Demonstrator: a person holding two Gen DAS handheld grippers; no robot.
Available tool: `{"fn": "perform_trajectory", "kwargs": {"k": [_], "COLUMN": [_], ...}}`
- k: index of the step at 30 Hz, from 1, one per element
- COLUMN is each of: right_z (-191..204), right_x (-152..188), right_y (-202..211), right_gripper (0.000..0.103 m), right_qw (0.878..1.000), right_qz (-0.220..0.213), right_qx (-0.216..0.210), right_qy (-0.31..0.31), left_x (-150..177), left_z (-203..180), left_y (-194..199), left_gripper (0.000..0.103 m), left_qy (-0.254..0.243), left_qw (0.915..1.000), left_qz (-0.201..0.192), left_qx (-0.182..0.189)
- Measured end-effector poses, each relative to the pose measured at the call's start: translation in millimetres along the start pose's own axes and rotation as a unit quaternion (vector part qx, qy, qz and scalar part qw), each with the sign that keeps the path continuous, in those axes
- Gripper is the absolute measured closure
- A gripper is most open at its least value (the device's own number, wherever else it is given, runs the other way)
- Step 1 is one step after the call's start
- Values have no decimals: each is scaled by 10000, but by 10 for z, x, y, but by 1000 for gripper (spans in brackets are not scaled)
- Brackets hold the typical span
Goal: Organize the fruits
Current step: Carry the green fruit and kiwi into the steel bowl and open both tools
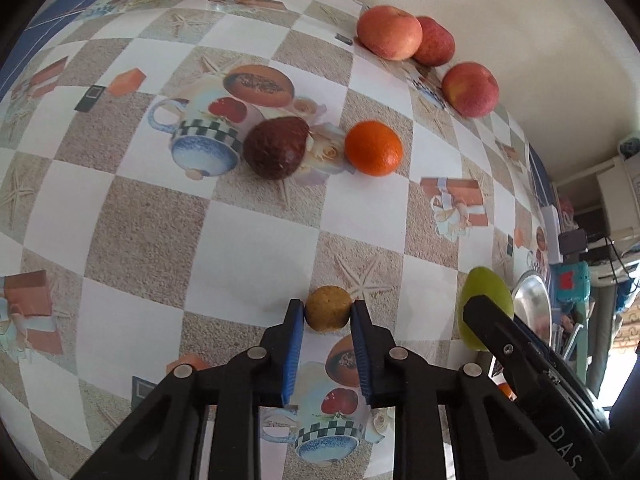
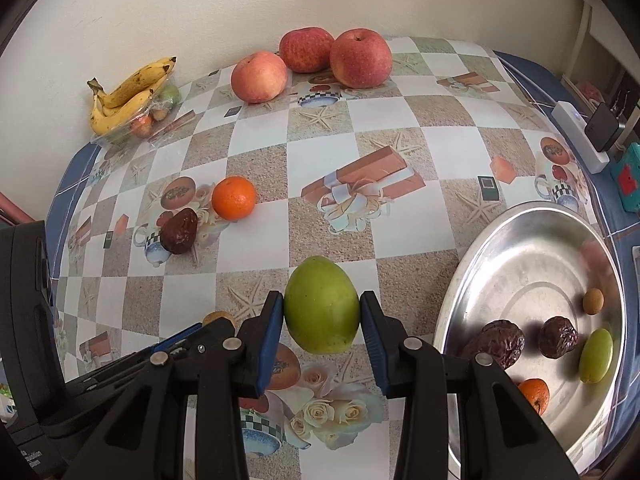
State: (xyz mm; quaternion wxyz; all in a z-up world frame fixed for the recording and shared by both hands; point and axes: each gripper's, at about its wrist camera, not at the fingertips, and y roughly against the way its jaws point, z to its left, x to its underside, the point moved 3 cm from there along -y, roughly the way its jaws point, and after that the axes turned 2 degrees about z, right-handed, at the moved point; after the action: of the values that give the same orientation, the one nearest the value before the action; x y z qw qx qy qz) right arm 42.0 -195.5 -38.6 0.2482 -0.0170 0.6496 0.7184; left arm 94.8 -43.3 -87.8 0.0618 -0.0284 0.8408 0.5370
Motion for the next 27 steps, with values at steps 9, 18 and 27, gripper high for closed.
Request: {"fn": "perform_trajectory", "kwargs": {"k": [9,18,27], "right_z": [-181,-701,-1534], "right_x": [-53,-128,1], "right_y": [63,351,477], "right_gripper": [62,62,62], "right_qw": [9994,9930,9710], "right_qz": [-94,-516,-630], "right_qx": [-53,-22,288], "right_qy": [-315,-1066,-2287], "left_x": [-97,77,609], "left_z": [167,-394,-1251], "left_y": [185,237,123], "left_gripper": [77,77,77], "left_qy": [357,-421,-1669], "left_qw": [9988,9976,9808], "left_qz": [-308,-280,82], "left_qx": [135,482,1002]}}
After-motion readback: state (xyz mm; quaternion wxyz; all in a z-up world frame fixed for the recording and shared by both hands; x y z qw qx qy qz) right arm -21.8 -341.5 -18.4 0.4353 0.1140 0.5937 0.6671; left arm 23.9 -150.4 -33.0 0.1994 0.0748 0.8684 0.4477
